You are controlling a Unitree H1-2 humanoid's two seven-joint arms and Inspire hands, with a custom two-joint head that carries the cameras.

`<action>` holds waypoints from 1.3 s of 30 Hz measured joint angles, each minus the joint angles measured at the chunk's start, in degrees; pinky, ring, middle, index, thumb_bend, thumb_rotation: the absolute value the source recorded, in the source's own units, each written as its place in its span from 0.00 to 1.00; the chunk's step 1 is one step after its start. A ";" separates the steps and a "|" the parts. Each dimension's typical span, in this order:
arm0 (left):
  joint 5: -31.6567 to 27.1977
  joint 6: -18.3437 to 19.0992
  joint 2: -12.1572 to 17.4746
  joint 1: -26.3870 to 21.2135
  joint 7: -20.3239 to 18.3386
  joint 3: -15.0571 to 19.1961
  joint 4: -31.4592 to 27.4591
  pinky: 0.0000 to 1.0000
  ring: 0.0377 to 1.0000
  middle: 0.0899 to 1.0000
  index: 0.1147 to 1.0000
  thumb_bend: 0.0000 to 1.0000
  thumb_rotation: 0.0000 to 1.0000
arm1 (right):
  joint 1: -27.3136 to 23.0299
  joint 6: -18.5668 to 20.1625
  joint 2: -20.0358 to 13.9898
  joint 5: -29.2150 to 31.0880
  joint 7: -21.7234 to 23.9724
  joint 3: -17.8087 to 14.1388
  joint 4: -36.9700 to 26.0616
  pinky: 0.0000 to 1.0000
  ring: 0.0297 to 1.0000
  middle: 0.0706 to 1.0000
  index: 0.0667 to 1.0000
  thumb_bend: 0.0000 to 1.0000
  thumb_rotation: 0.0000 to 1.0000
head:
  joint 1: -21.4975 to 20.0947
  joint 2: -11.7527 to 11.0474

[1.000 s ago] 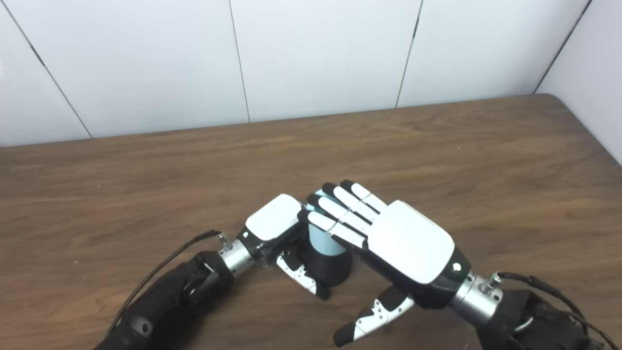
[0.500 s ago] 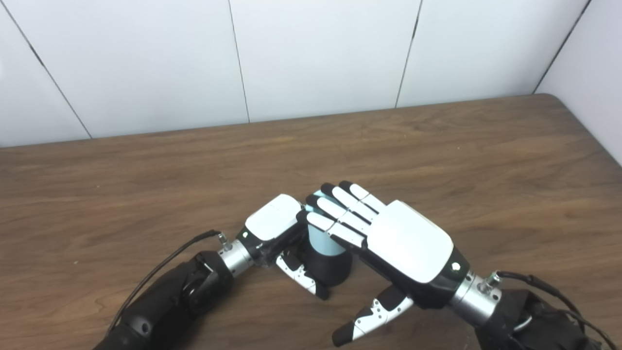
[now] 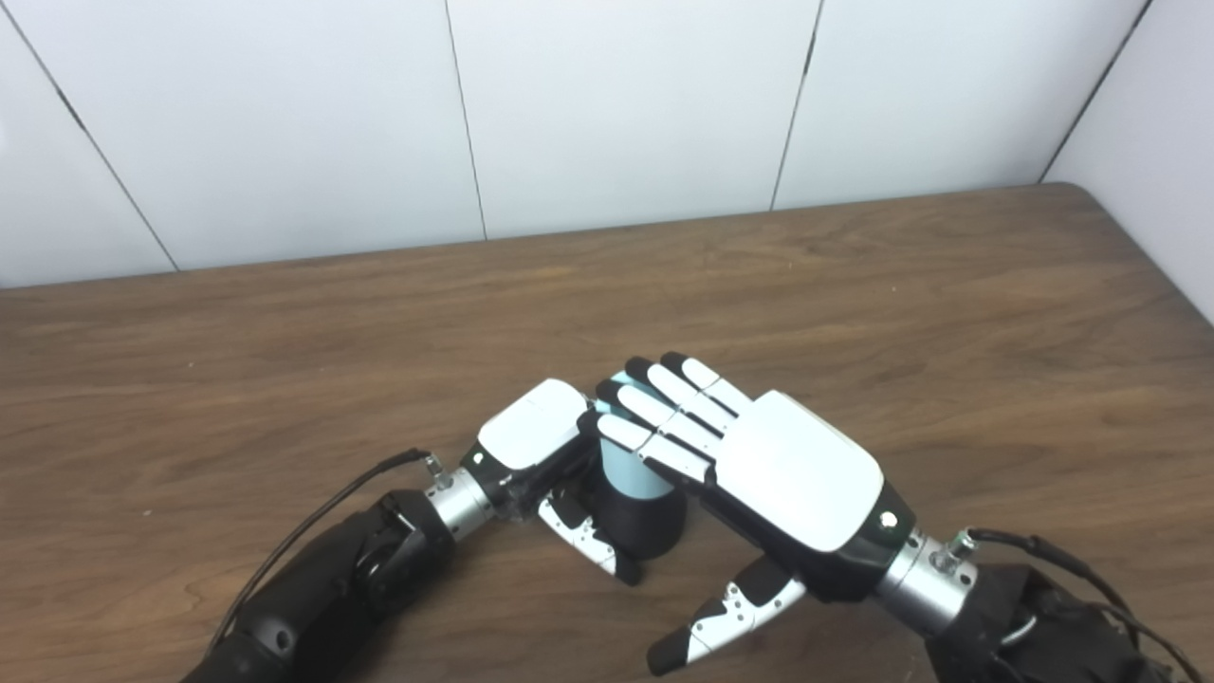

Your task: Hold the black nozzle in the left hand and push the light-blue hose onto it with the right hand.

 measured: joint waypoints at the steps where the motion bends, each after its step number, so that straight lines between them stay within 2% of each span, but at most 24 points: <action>1: 0.00 0.00 0.00 0.00 0.00 0.00 0.00 0.19 0.19 0.42 0.42 0.52 0.00 | -0.01 0.00 0.01 0.00 -0.16 0.04 0.02 0.99 0.95 0.94 0.88 0.87 0.99 | 0.00 0.00; 5: -0.02 0.00 0.00 0.00 0.00 0.00 0.00 0.17 0.17 0.42 0.42 0.52 0.00 | -0.01 0.06 0.00 0.02 -0.57 0.19 0.20 0.99 0.95 0.94 0.88 0.87 1.00 | 0.00 0.00; 13: -0.03 0.00 0.01 0.00 0.00 -0.01 0.00 0.21 0.21 0.42 0.42 0.52 0.00 | -0.01 0.30 -0.02 0.09 -0.58 0.31 0.21 0.99 0.96 0.95 0.89 0.87 1.00 | 0.09 0.09; 25: -0.03 0.00 0.04 0.00 0.01 0.03 -0.01 0.16 0.17 0.42 0.42 0.52 0.00 | -0.23 1.76 -0.35 0.54 -0.56 0.78 0.19 0.98 0.97 0.96 0.89 0.87 0.99 | 0.09 0.09; 35: -0.03 0.00 0.10 0.01 0.03 0.06 -0.10 0.19 0.20 0.42 0.42 0.52 0.00 | -0.42 2.63 -0.52 0.69 -0.55 1.15 0.14 0.99 0.97 0.96 0.90 0.87 1.00 | 0.09 0.09; 39: -0.03 0.00 0.13 0.01 0.02 0.06 -0.12 0.16 0.17 0.42 0.42 0.52 0.00 | -0.63 3.08 -1.06 0.74 -0.55 1.38 0.08 0.98 0.97 0.96 0.89 0.87 1.00 | 0.18 0.09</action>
